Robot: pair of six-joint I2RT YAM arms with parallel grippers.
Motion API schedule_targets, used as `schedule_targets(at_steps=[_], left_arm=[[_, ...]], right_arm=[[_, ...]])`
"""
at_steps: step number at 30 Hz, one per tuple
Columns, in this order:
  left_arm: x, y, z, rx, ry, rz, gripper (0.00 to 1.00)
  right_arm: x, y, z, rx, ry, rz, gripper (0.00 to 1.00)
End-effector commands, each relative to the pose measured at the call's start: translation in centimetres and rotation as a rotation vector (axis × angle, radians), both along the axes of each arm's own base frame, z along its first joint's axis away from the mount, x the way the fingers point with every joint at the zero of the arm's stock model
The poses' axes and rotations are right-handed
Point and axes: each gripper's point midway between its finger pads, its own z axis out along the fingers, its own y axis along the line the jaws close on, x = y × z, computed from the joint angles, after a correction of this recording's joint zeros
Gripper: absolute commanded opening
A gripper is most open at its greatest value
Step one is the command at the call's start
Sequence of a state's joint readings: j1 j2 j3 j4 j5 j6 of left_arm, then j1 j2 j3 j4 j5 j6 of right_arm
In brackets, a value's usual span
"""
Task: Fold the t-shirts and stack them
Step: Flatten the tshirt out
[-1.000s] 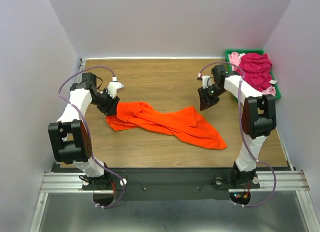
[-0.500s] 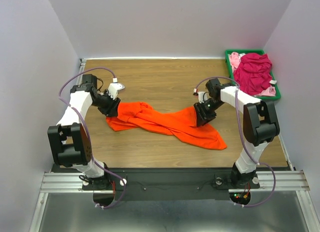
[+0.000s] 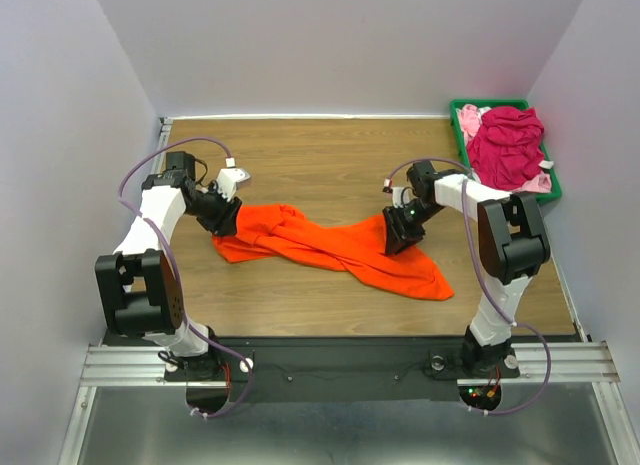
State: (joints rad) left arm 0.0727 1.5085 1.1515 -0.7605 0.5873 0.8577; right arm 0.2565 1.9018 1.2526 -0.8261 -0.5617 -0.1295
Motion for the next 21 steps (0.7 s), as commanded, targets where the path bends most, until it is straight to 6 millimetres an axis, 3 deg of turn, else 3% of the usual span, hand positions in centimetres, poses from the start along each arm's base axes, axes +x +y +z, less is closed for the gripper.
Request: schedule_targets(at_steps=[1, 5, 9, 14, 16, 21], left_arm=[[-0.1, -0.4, 1.1, -0.012, -0.037, -0.002, 0.52], [0.0, -0.2, 1.0, -0.006, -0.039, 0.003, 0.52], [0.0, -0.4, 0.8, -0.012, -0.035, 0.001, 0.52], [0.1, -0.5, 0.8, -0.023, -0.034, 0.0, 0.52], [0.1, -0.6, 0.9, -0.024, -0.051, -0.011, 0.52], [0.2, -1.7, 1.4, -0.028, -0.145, -0.105, 0.53]], right_arm=[[0.1, 1.3, 0.3, 0.065, 0.011, -0.002, 0.43], [0.0, 1.9, 1.2, 0.105, 0.014, 0.001, 0.41], [-0.3, 2.0, 1.8, 0.119, 0.01, 0.003, 0.33], [0.0, 1.9, 2.3, 0.111, -0.011, -0.001, 0.13], [0.3, 1.9, 2.6, 0.108, -0.021, -0.003, 0.0], [1.2, 1.9, 3.3, 0.098, -0.056, -0.012, 0.01]])
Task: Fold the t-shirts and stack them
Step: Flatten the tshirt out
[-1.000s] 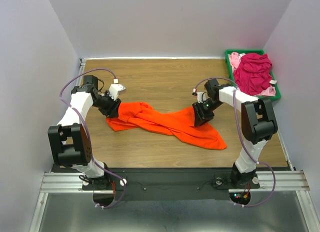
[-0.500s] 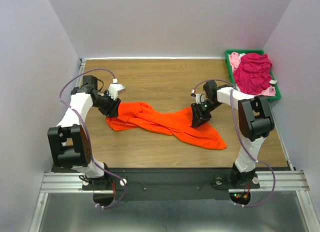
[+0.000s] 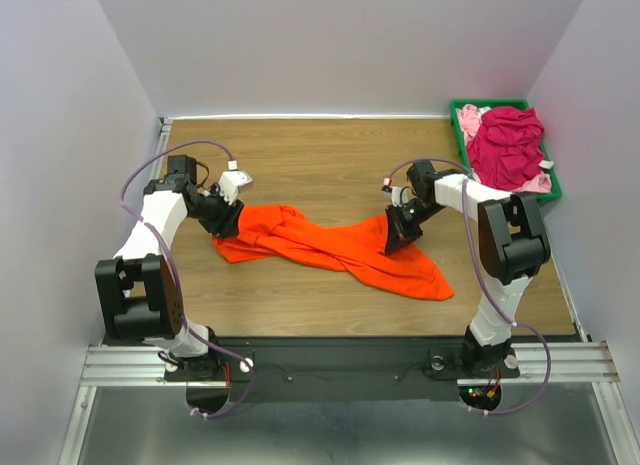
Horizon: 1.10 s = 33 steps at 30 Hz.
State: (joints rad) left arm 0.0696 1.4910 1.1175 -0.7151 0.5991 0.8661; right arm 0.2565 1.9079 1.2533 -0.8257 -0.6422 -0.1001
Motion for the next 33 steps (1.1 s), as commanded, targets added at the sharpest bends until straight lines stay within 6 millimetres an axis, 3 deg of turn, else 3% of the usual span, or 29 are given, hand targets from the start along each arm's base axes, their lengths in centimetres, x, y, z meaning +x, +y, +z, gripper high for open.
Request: schedule_targets(at_steps=[1, 9, 13, 15, 18, 21, 27, 33], left_arm=[[-0.2, -1.8, 1.7, -0.012, -0.133, -0.114, 0.53], [-1.1, -4.3, -0.7, 0.156, -0.237, -0.307, 0.57], [-1.7, -3.8, -2.0, 0.235, -0.291, -0.32, 0.57], [-1.3, -3.3, -1.9, 0.272, -0.349, -0.321, 0.64], [-2.3, -2.5, -1.9, 0.33, -0.466, -0.358, 0.65], [-1.9, -2.5, -0.9, 0.365, -0.607, -0.399, 0.69], [-2.6, -3.9, 0.1, 0.34, -0.787, -0.5, 0.67], [-2.5, -4.5, -1.2, 0.324, -0.805, -0.588, 0.62]], right_arm=[[1.8, 0.6, 2.7, 0.022, -0.1, -0.004, 0.01], [2.8, 0.5, 3.0, 0.01, -0.117, -0.025, 0.01], [2.9, 0.3, 2.8, 0.003, -0.11, -0.033, 0.01], [2.8, 0.2, 2.9, 0.003, -0.11, -0.033, 0.01], [2.8, 0.2, 2.8, -0.002, -0.108, -0.036, 0.01], [3.1, 0.3, 2.8, 0.0, -0.107, -0.04, 0.01], [3.1, 0.2, 2.6, -0.004, -0.102, -0.043, 0.01], [2.9, 0.1, 2.4, -0.009, -0.096, -0.042, 0.01]])
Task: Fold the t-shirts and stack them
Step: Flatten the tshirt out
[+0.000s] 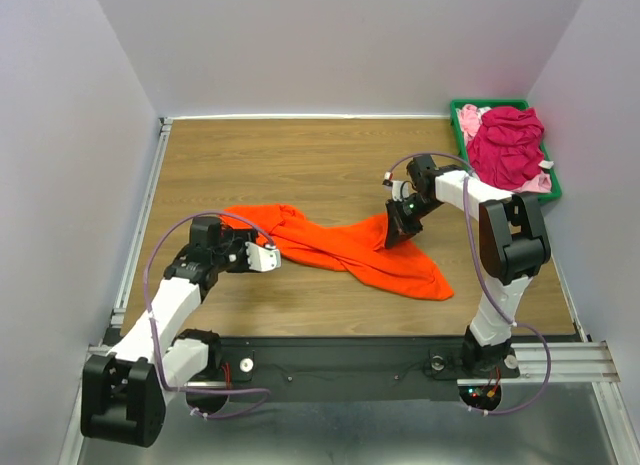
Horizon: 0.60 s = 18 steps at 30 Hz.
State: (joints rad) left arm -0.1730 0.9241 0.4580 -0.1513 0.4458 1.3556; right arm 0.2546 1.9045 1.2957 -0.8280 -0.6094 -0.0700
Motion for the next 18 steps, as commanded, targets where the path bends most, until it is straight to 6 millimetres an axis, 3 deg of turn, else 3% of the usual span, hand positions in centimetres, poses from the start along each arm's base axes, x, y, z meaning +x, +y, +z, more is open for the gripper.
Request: schedule_targets(at_steps=[1, 18], left_arm=[[1.3, -1.1, 0.4, 0.0, -0.056, -0.102, 0.62], [3.9, -0.7, -1.1, 0.013, -0.002, -0.083, 0.56]], right_arm=[[1.4, 0.1, 1.7, 0.011, -0.064, -0.013, 0.01], [1.2, -0.1, 1.2, 0.008, -0.049, -0.016, 0.01]])
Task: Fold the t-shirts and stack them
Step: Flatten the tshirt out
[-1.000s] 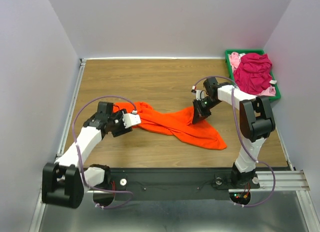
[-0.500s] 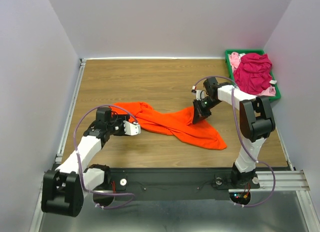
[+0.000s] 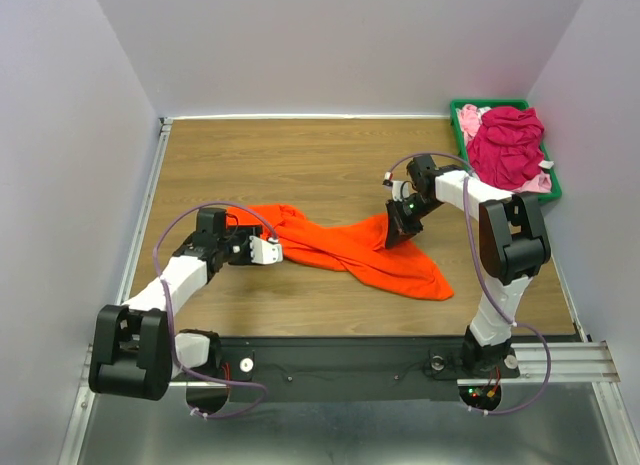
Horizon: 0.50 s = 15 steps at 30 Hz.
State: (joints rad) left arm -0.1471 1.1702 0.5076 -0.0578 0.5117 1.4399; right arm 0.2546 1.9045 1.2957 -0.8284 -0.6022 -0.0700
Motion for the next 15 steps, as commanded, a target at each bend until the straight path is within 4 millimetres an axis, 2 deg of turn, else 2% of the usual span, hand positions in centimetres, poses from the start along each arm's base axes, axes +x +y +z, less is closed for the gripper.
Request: schedule_targets(at_steps=[1, 11, 14, 15], left_arm=[[1.7, 0.1, 1.4, 0.0, -0.059, -0.006, 0.55], [2.4, 0.7, 1.6, 0.001, -0.058, 0.022, 0.51], [2.9, 0.9, 2.1, -0.014, -0.067, 0.043, 0.43], [3.0, 0.9, 2.2, -0.02, -0.067, 0.046, 0.38]], right_arm=[[1.2, 0.0, 1.3, 0.015, -0.046, -0.015, 0.01], [1.3, -0.1, 1.2, 0.011, -0.044, -0.018, 0.01], [1.2, -0.2, 1.1, 0.01, -0.041, -0.018, 0.01], [1.2, -0.2, 1.1, 0.01, -0.041, -0.02, 0.01]])
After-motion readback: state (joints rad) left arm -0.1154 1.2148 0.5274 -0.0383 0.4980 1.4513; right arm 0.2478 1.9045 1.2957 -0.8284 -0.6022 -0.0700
